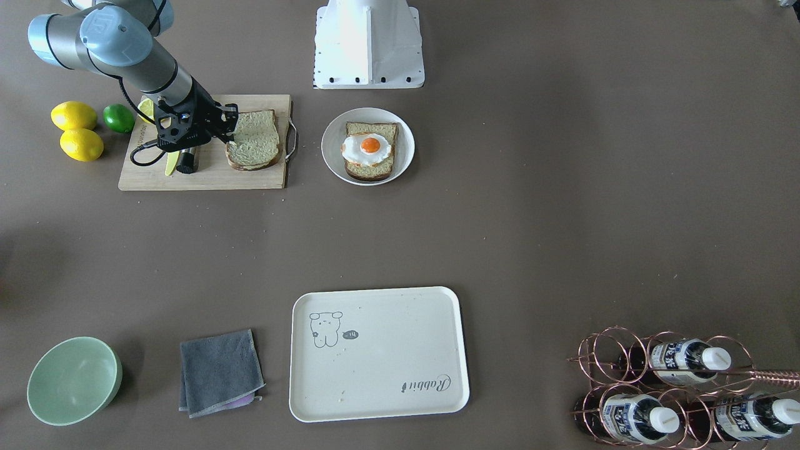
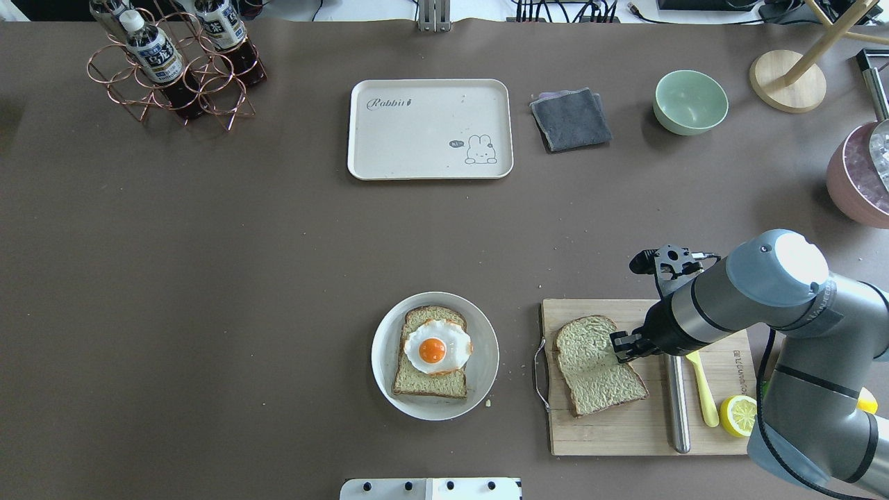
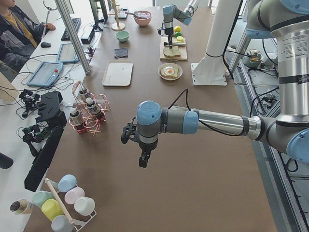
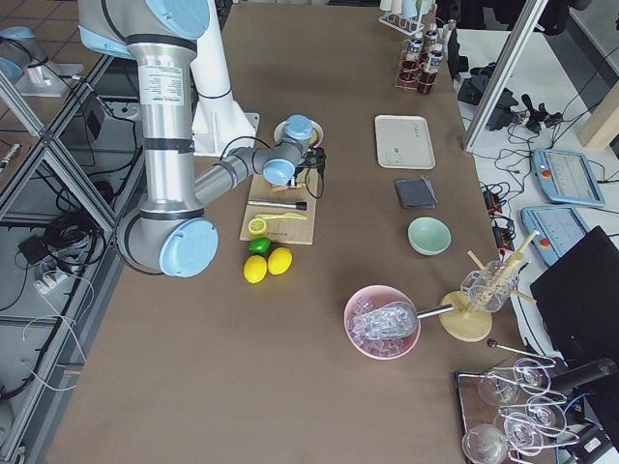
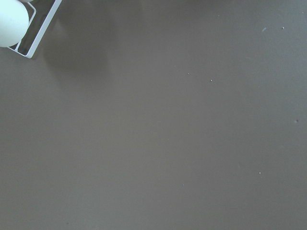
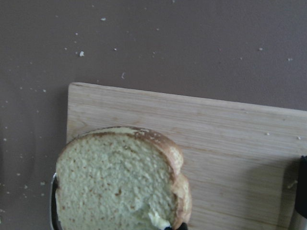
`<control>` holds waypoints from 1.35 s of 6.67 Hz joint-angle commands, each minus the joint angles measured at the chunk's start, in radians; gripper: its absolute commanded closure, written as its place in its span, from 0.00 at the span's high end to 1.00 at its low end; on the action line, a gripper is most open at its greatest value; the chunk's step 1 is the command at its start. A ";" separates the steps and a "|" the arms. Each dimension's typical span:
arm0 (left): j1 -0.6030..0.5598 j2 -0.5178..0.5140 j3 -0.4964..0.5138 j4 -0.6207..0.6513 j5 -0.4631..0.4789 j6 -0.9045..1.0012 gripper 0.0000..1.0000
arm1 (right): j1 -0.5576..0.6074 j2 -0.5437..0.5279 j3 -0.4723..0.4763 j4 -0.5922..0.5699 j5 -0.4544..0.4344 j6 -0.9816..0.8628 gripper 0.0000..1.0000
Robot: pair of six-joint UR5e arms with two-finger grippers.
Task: Make sandwich and place on tray
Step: 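Lift the bread slice with the right gripper and carry it over the egg toast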
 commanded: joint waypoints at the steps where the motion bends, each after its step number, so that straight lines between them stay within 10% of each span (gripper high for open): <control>1: 0.000 0.002 0.000 0.000 0.000 0.000 0.97 | 0.020 0.096 0.004 -0.003 0.033 0.067 0.00; 9: 0.000 0.000 0.003 -0.008 -0.001 0.000 0.97 | -0.155 0.434 -0.209 0.000 -0.111 0.373 0.00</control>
